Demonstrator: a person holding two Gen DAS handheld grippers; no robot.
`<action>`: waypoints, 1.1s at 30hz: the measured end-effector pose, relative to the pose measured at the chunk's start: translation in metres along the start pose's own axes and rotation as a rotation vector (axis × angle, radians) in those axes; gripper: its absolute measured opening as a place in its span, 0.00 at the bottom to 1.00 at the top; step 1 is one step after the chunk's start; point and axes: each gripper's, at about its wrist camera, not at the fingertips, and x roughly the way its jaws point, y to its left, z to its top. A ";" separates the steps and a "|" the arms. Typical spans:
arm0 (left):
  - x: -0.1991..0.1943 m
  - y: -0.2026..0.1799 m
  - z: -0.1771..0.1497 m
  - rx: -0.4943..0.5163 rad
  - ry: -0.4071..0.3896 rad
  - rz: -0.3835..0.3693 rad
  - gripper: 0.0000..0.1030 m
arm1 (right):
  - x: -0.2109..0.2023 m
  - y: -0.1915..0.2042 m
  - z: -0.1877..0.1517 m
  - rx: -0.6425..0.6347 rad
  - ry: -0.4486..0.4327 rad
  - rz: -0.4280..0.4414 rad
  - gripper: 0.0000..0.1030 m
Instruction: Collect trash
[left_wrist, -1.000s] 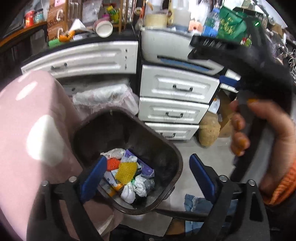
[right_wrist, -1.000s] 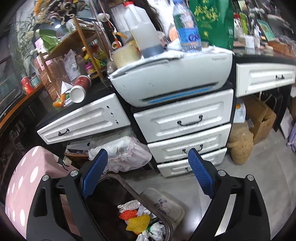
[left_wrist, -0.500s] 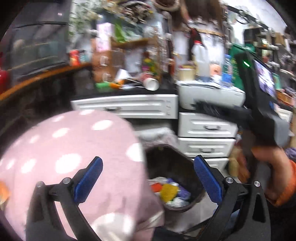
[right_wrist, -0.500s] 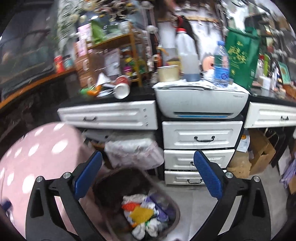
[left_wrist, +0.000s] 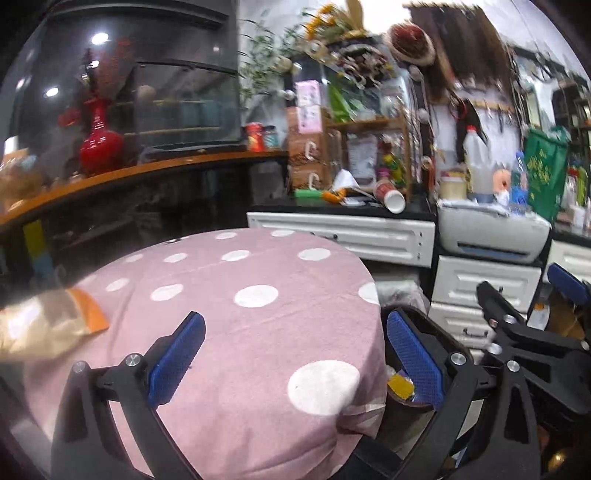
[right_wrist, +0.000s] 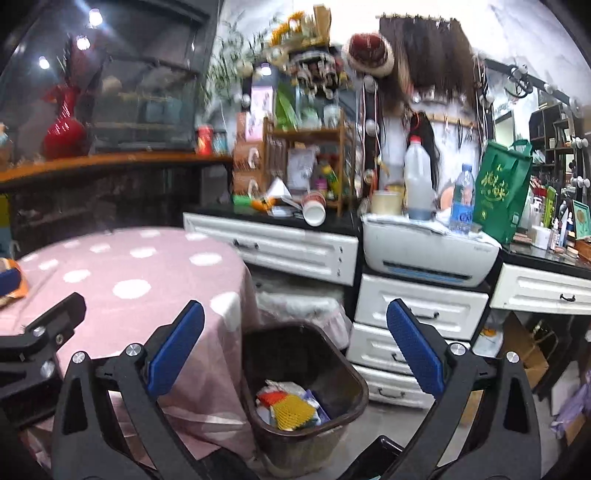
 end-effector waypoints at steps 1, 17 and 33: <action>-0.004 0.003 0.000 -0.014 -0.010 0.007 0.95 | -0.006 0.000 0.001 0.000 -0.018 -0.008 0.95; -0.038 0.019 -0.004 -0.073 -0.085 0.052 0.95 | -0.036 -0.015 0.004 0.033 -0.089 0.030 0.95; -0.041 0.022 -0.004 -0.084 -0.082 0.055 0.95 | -0.036 -0.016 0.004 0.031 -0.083 0.040 0.94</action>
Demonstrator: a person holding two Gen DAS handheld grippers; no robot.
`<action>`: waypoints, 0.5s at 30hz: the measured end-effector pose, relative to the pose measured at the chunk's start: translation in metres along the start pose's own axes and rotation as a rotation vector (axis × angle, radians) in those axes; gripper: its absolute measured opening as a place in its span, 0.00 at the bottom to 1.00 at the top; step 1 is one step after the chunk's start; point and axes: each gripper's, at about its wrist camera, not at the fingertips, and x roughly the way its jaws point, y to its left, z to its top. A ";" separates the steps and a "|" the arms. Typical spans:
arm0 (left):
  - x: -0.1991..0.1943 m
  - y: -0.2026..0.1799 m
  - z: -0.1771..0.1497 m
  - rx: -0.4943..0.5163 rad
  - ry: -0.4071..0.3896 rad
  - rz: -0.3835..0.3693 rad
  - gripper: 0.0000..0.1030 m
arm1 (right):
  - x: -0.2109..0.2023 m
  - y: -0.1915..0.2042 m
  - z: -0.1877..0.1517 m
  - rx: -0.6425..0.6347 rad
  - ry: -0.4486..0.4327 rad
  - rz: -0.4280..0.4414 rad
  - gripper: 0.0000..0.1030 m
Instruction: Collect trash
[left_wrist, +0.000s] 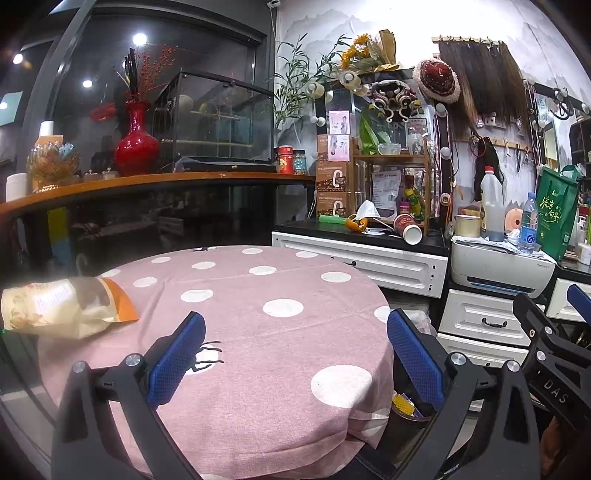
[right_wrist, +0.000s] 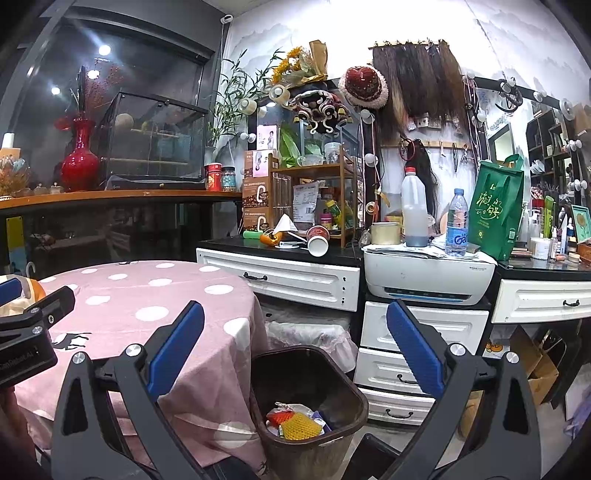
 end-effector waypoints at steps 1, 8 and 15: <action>0.000 0.000 0.000 -0.001 -0.001 -0.002 0.95 | 0.000 0.000 0.000 0.000 0.001 0.000 0.94; 0.001 0.001 0.000 -0.001 0.000 -0.001 0.95 | 0.000 -0.001 0.000 0.001 0.003 -0.001 0.95; -0.001 0.001 0.000 -0.003 0.002 -0.001 0.95 | 0.002 -0.002 0.000 0.002 0.008 -0.004 0.94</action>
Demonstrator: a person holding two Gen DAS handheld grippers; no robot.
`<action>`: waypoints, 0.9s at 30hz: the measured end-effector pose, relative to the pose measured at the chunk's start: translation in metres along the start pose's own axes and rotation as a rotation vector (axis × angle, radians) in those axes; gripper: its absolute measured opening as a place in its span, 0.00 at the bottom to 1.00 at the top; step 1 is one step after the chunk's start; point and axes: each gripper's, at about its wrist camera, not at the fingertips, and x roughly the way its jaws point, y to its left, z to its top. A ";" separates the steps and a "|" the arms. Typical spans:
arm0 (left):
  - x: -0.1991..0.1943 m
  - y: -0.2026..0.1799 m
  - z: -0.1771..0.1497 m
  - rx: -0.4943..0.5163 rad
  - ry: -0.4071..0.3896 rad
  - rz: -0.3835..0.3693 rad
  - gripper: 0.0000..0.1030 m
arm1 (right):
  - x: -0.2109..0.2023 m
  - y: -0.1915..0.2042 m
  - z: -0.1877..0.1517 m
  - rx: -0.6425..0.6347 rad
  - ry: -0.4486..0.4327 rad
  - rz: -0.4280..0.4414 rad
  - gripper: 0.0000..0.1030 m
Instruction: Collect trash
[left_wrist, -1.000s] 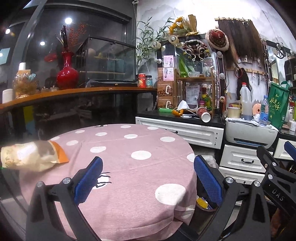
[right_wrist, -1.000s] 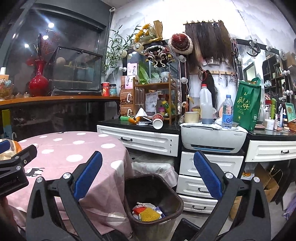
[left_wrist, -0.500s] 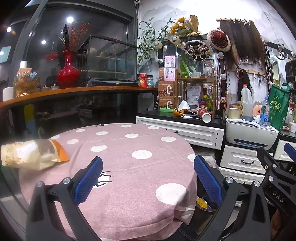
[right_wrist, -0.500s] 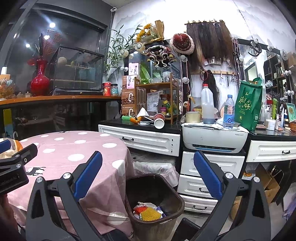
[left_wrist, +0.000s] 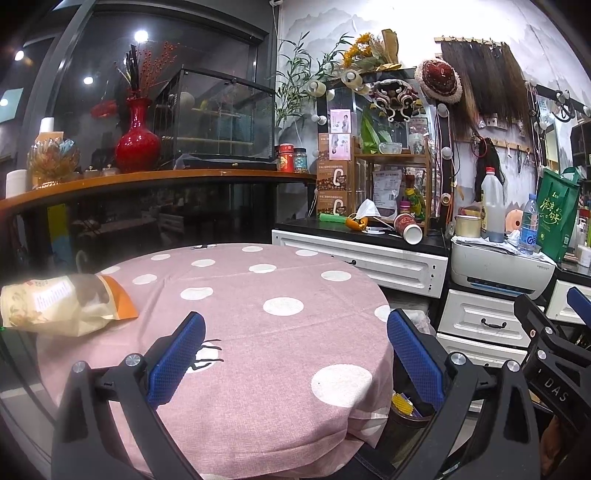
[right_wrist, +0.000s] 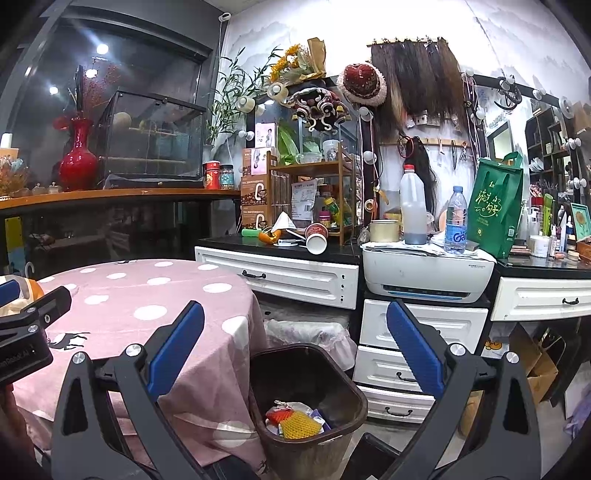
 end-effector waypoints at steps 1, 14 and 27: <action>0.001 0.000 0.000 0.000 0.000 0.000 0.95 | 0.000 0.000 0.000 0.000 0.000 0.000 0.94; 0.000 -0.001 0.000 -0.004 0.003 0.003 0.95 | 0.002 0.000 -0.001 -0.001 0.008 -0.002 0.95; 0.001 -0.002 -0.001 -0.006 0.008 0.004 0.95 | 0.003 0.001 -0.001 -0.003 0.010 -0.001 0.95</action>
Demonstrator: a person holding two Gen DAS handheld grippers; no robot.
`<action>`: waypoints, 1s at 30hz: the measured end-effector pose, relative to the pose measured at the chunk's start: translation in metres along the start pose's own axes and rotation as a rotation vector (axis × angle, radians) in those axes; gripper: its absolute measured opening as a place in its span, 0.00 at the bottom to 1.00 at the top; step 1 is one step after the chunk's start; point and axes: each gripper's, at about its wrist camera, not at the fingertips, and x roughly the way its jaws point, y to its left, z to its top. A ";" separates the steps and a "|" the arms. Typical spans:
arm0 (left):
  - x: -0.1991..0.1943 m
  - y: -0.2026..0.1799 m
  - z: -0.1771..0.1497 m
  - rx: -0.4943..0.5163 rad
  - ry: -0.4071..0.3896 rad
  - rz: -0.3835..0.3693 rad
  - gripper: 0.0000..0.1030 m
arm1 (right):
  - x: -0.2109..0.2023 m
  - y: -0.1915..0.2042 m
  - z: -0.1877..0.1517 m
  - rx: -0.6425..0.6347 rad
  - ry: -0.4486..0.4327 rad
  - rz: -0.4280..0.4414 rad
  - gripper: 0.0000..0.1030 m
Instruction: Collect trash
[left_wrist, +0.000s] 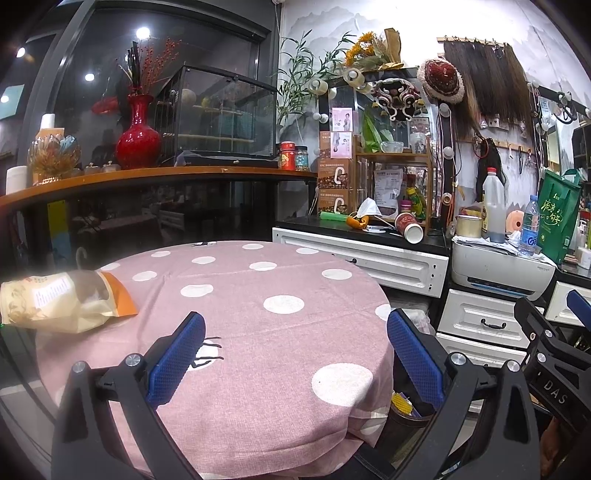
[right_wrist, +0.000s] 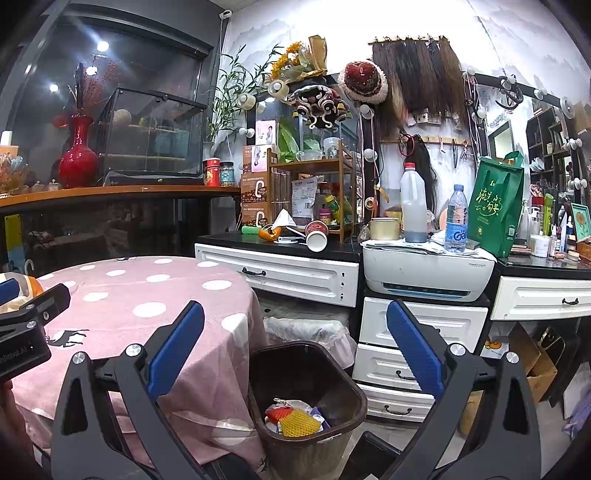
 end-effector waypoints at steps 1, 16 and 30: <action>0.000 0.000 0.000 0.000 0.000 0.000 0.95 | 0.000 0.000 0.000 0.000 0.000 0.000 0.95; 0.000 -0.002 -0.001 -0.001 0.003 0.001 0.95 | 0.003 0.000 -0.004 -0.003 0.009 0.004 0.95; -0.001 -0.007 -0.005 -0.002 0.008 -0.002 0.95 | 0.004 -0.001 -0.004 -0.004 0.012 0.005 0.94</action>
